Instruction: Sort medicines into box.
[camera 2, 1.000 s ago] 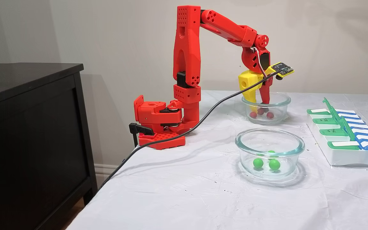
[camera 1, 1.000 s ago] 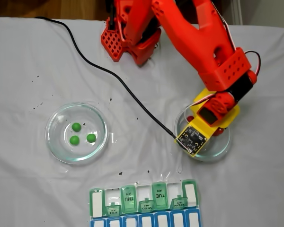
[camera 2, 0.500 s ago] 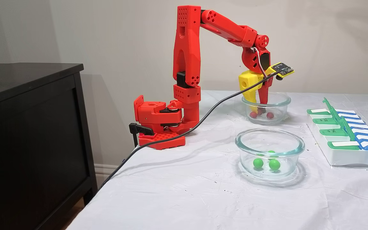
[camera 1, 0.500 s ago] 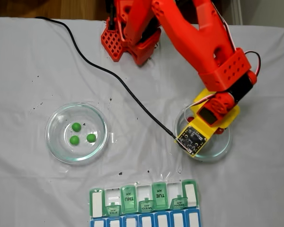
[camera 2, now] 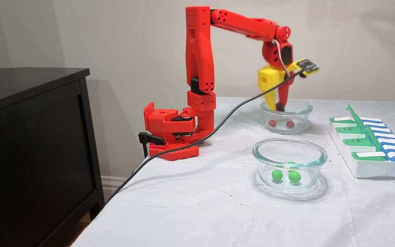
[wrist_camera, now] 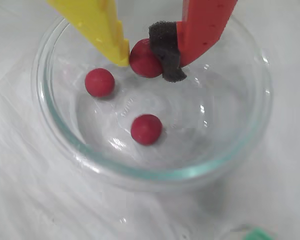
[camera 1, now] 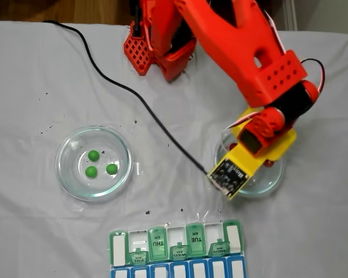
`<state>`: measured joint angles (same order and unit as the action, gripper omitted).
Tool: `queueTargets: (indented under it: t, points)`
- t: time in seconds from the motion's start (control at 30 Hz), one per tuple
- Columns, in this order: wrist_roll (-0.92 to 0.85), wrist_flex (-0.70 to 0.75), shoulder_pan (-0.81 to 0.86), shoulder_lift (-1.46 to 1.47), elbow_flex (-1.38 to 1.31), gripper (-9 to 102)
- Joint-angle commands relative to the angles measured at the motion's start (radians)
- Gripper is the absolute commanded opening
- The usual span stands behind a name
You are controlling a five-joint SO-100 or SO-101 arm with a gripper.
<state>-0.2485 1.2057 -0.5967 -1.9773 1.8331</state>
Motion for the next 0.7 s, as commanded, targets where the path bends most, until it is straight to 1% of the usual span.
queueTargets:
  t: [0.0,0.1,0.27,0.43,0.57,0.67]
  points:
    - [-0.049,0.048,0.049,-0.153,-0.184,0]
    - [-0.078,0.049,0.095,-0.178,-0.229,0]
    - [-0.114,-0.043,0.169,-0.169,-0.222,0]
    - [-0.147,-0.178,0.264,-0.040,-0.224,0]
    - [-0.150,-0.241,0.304,0.063,-0.255,0]
    - [-0.150,-0.264,0.316,0.083,-0.262,0]
